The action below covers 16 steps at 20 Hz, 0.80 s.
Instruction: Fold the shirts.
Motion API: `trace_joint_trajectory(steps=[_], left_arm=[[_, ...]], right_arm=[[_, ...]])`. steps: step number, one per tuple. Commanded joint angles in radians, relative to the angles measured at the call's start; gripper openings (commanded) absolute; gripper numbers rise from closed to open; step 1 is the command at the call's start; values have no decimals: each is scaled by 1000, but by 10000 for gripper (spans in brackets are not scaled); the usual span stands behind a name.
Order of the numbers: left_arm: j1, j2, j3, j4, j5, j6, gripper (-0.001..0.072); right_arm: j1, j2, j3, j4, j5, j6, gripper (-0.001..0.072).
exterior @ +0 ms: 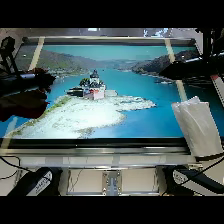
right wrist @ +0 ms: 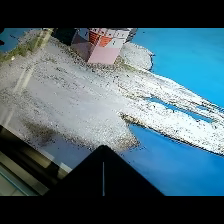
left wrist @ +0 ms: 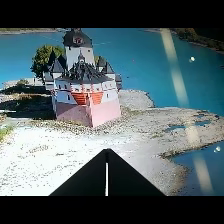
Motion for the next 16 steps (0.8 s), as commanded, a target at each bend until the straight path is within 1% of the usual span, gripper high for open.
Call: trace_joint_trajectory(steps=[1,11,14,15,16], left_arm=[[0,0,-2,1,1,0,12],[0,0,-5,0,3,0,11],[0,-20,-5,2,75,1,12],[2,-26,-5,22,76,1,13],[1,-30,-5,88,85,5,20]], right_arm=[[0,0,1,0,2,0,15],[0,-1,1,0,0,0,15],[1,-1,1,0,0,0,16],[0,-1,1,0,-14,-5,16],[0,-1,1,0,-41,-5,16]])
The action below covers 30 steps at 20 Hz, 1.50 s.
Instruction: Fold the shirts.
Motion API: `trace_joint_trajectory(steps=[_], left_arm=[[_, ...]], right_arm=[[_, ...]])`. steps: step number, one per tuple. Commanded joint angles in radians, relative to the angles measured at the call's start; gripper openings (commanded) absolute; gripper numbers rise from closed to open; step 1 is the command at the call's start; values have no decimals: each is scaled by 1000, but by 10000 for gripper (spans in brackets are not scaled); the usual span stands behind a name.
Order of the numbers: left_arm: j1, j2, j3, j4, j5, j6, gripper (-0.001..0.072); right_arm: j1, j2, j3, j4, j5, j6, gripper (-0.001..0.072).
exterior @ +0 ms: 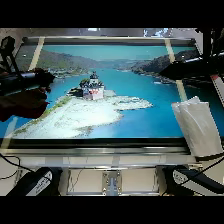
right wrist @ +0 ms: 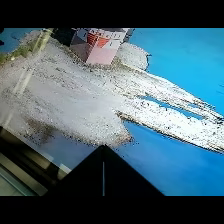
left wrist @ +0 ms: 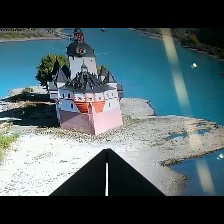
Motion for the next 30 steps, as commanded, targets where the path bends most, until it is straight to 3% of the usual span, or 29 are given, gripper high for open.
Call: trace_joint_trajectory(steps=[1,2,3,4,5,6,8,10,11,13,15,16,24,30], left_arm=[[1,-18,0,200,90,5,24],[6,-21,0,364,137,-6,153],[24,-29,0,567,185,-88,376],[63,-46,0,760,208,-233,444],[127,-70,0,919,208,-420,444],[207,-99,0,967,206,-578,445],[398,-174,0,816,182,-767,445],[566,-260,0,505,171,-742,448],[628,-307,0,340,172,-682,549],[694,-390,0,84,172,-543,588],[703,-461,0,-77,172,-437,588],[702,-493,0,-119,174,-429,588],[714,-560,0,-174,304,-430,588],[717,-594,0,-171,329,-430,586]], right_arm=[[0,0,1,0,-59,-4,15],[0,0,1,0,-89,-4,15],[0,0,1,0,-139,-4,15],[0,0,1,0,-198,-4,15],[0,1,1,1,-246,-4,15],[1,1,1,3,-287,-2,15],[0,1,1,19,-335,-2,15],[1,0,1,19,-396,-2,15],[1,0,1,19,-423,-2,15],[1,0,1,20,-446,-2,43],[1,1,1,24,-441,-2,224],[1,1,1,28,-440,-2,284],[1,1,1,48,-436,-2,283],[1,1,1,48,-437,-2,283]])
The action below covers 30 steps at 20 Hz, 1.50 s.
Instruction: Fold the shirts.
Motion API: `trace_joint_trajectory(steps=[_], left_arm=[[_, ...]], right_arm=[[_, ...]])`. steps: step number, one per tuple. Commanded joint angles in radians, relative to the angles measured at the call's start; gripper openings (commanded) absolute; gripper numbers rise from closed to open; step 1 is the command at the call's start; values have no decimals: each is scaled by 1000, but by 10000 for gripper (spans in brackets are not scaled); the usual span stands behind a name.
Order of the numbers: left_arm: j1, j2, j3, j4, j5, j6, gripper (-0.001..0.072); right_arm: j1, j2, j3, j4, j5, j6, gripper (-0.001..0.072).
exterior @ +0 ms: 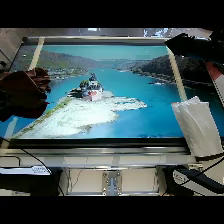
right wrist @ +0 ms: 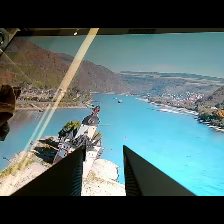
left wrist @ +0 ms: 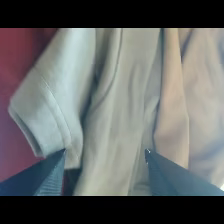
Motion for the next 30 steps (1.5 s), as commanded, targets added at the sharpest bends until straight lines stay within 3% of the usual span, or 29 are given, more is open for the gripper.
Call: trace_joint_trajectory(steps=[1,5,6,7,8,10,13,18,20,21,23,24,25,30], left_arm=[[3,-19,0,-6,47,3,585],[3,-47,0,-6,64,3,573],[3,-51,0,-7,74,3,455],[3,-54,0,-7,96,3,275],[2,-55,0,-7,121,3,164],[0,-55,1,-8,152,3,11],[0,-42,10,-85,146,29,11],[-21,107,15,-271,140,310,10],[-25,151,14,-212,83,325,10],[-13,153,14,-154,1,294,73],[23,135,11,-24,-173,79,720],[46,126,10,40,-244,-12,716],[65,122,2,92,-279,-50,716],[101,97,-42,139,-224,-74,715]], right_arm=[[1,0,1,2,-1,0,283],[1,0,1,0,-13,0,269],[1,0,1,1,-23,0,267],[1,0,1,1,-33,0,267],[1,0,1,1,-38,0,267],[1,0,1,1,-41,0,267],[1,0,1,2,-51,0,267],[1,1,1,41,-50,0,267],[1,1,1,41,-47,0,268],[1,1,1,41,-42,0,268],[0,1,1,42,-41,0,268],[0,1,1,41,-41,0,268],[1,1,1,40,-41,0,268],[0,0,1,18,-53,-1,268]])
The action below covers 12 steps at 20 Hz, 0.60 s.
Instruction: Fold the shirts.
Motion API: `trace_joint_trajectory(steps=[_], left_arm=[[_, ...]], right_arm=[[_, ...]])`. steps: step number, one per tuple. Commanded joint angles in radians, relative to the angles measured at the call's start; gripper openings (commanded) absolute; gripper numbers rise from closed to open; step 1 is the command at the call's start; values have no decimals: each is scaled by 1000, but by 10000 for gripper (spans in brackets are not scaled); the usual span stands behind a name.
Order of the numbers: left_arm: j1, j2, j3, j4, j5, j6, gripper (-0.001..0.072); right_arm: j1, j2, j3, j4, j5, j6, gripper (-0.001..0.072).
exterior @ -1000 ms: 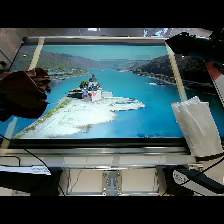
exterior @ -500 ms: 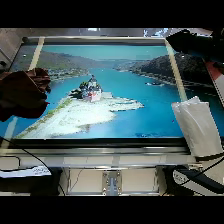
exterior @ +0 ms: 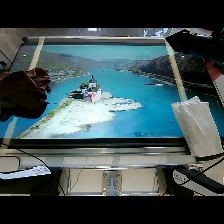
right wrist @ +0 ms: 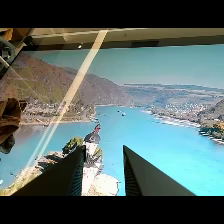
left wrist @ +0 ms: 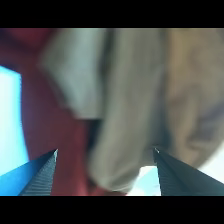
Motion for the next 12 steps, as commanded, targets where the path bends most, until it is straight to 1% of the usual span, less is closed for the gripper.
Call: trace_joint_trajectory(steps=[1,3,5,7,8,9,10,11,12], left_arm=[[19,-32,-17,39,23,-58,714],[19,-63,-17,-24,104,-39,710],[19,-92,-17,-106,169,11,704],[19,-119,-17,-224,207,86,693],[19,-134,-17,-290,213,124,612],[19,-148,-17,-353,216,167,573],[16,-157,-17,-401,216,201,563],[13,-163,-17,-442,216,228,419],[12,-164,-17,-470,219,249,233]], right_arm=[[1,0,1,-10,-9,0,268],[0,0,1,-9,-8,0,268],[1,0,1,-8,-8,0,268],[1,0,1,-8,-9,0,267],[1,0,1,-8,-9,0,268],[1,0,1,-8,-9,0,268],[1,0,1,-8,-9,0,267],[1,0,1,-8,-9,0,267],[1,0,1,-8,-9,0,267]])
